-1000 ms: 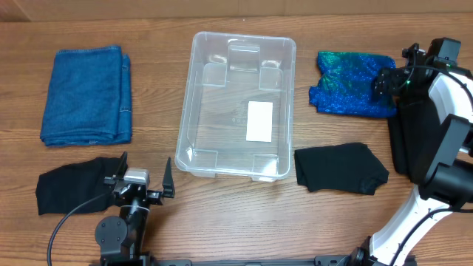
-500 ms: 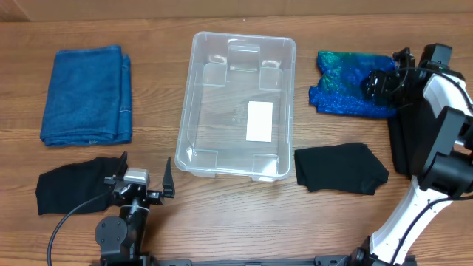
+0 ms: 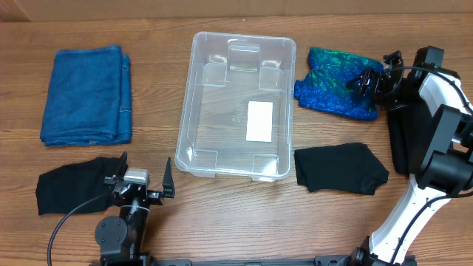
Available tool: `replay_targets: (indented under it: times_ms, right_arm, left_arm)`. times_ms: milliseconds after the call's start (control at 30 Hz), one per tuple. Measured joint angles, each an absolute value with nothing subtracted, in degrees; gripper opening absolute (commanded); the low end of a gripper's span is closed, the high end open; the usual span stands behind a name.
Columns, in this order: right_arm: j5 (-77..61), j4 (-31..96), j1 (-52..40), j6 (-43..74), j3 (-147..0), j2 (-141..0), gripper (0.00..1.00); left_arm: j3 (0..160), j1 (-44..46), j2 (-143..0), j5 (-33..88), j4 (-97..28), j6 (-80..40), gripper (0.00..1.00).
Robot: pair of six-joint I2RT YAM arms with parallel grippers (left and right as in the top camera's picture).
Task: Pack container
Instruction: 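Grasp the sparkly blue-green fabric with the right gripper, then lift the fabric and carry it over the clear container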
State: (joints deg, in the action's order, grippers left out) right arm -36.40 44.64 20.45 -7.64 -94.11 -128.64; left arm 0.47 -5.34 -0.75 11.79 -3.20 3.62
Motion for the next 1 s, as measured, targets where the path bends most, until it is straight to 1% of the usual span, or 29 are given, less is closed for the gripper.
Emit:
replay_targets:
  times_ms: [67,100,167,267,367,433,467,533,567,733,833,933,1000]
  right_arm:
    - [-34.1,44.8,20.2,-7.5,-94.1,-128.6,0.71]
    - [-33.0,44.9,20.2,-7.4,-94.1,-128.7,0.61]
    - [-31.9,44.8,20.2,-7.6,-94.1,-128.7,0.45]
    - [-30.7,44.9,20.2,-7.1,-94.1,-129.1,0.31]
    - [-30.7,44.4,20.2,-5.5,-94.1,-129.1,0.20]
    - [-32.6,43.0,20.3,-2.8,-94.1,-129.1,0.07]
    - [-33.8,42.9,20.4,-1.8,-94.1,-129.1,0.04]
    - [-36.5,43.2,20.8,-0.7,-94.5,-129.2,0.04]
    - [-42.7,45.0,21.8,1.5,-96.8,-129.5,0.04]
    - [-57.2,52.1,24.5,3.2,-108.5,-130.0,0.04]
    - [-62.2,55.8,25.5,3.4,-113.1,-129.3,0.04]
    - [-66.5,58.5,25.5,3.8,-115.0,-125.6,0.04]
    - [-68.6,58.8,24.8,5.2,-115.5,-120.5,0.04]
  left_arm:
    - [0.5,-5.3,-0.7,11.8,-3.2,3.6,1.00]
    - [0.5,-5.3,-0.7,11.8,-3.2,3.6,1.00]
    - [0.5,-5.3,-0.8,11.8,-3.2,3.6,1.00]
    - [0.5,-5.3,-0.7,11.8,-3.2,3.6,1.00]
    - [0.5,-5.3,-0.8,11.8,-3.2,3.6,1.00]
    - [0.5,-5.3,-0.7,11.8,-3.2,3.6,1.00]
    - [0.5,-5.3,-0.7,11.8,-3.2,3.6,1.00]
    - [0.5,-5.3,-0.7,11.8,-3.2,3.6,1.00]
    - [0.5,-5.3,-0.7,11.8,-3.2,3.6,1.00]
    - [0.5,-5.3,-0.7,11.8,-3.2,3.6,1.00]
    - [0.5,-5.3,-0.7,11.8,-3.2,3.6,1.00]
    - [0.5,-5.3,-0.8,11.8,-3.2,3.6,1.00]
    - [0.5,-5.3,-0.7,11.8,-3.2,3.6,1.00]
